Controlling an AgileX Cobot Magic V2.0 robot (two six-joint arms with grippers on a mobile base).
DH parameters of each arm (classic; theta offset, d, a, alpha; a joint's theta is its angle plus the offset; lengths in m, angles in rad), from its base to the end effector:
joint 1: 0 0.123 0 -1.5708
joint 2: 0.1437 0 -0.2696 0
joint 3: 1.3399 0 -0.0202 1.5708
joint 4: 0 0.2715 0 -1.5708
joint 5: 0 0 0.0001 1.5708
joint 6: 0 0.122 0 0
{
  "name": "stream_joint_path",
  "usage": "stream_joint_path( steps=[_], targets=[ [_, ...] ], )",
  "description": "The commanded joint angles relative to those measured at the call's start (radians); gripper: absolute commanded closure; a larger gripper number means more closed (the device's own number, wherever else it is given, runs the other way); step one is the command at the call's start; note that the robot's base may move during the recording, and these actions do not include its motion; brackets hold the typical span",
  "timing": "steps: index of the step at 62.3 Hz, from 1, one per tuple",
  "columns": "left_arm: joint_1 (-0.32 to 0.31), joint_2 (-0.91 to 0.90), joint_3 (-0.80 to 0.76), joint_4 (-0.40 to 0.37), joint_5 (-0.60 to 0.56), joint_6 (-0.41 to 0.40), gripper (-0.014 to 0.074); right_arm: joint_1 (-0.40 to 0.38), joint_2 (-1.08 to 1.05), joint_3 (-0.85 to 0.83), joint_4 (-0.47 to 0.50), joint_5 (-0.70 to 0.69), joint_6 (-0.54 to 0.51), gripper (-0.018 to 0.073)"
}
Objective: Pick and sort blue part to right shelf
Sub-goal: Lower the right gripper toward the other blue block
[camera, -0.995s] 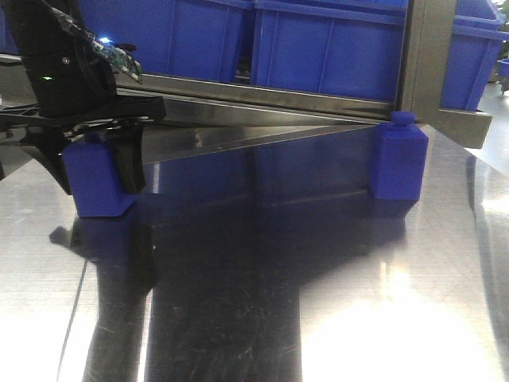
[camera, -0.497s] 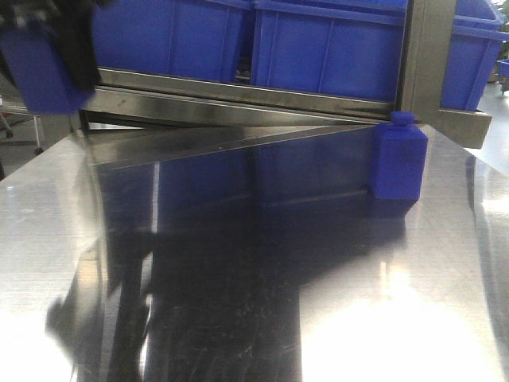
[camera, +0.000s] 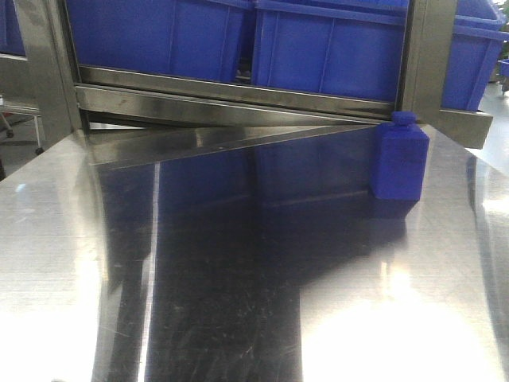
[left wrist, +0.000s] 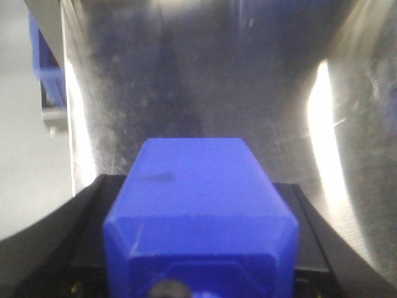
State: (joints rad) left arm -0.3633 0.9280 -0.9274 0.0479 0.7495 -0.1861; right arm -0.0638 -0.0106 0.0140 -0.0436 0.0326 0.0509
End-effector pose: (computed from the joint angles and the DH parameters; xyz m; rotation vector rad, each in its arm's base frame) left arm 0.2218 -0.0801 0.3283 0.2199 2.2331 -0.2433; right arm 0.1232 -0.0081 0.2078 0.0552 1.5187 -0.0463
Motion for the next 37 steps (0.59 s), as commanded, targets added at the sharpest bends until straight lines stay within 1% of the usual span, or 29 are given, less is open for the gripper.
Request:
stream_joint_path(
  steps=[1,9,20,25,29,35,37],
  targets=[
    [-0.011,-0.095,0.035,0.006,-0.141,0.0,0.0365,-0.004,-0.02,-0.079,0.002,-0.062,0.016,0.0523],
    [-0.011,-0.218,0.107,0.006,-0.201,0.0,0.0365,0.007,0.008,-0.179,0.002,0.034,0.033,0.0523],
    [-0.011,-0.359,0.169,0.008,-0.269,0.0,0.0365,0.045,0.132,-0.347,0.005,0.076,0.033,0.052],
    [-0.011,-0.412,0.182,0.008,-0.291,0.0,0.0365,0.074,0.217,-0.438,0.006,0.102,0.033,0.0516],
    [-0.011,-0.442,0.185,0.017,-0.293,0.0,0.0365,0.107,0.291,-0.516,0.006,0.118,0.033,0.0472],
    [-0.011,-0.495,0.19,0.027,-0.293,0.0,0.0365,0.174,0.409,-0.645,0.007,0.143,0.033,0.0316],
    [-0.011,-0.514,0.19,0.029,-0.293,0.0,0.0365,0.198,0.447,-0.686,0.007,0.152,0.033,0.0251]
  ],
)
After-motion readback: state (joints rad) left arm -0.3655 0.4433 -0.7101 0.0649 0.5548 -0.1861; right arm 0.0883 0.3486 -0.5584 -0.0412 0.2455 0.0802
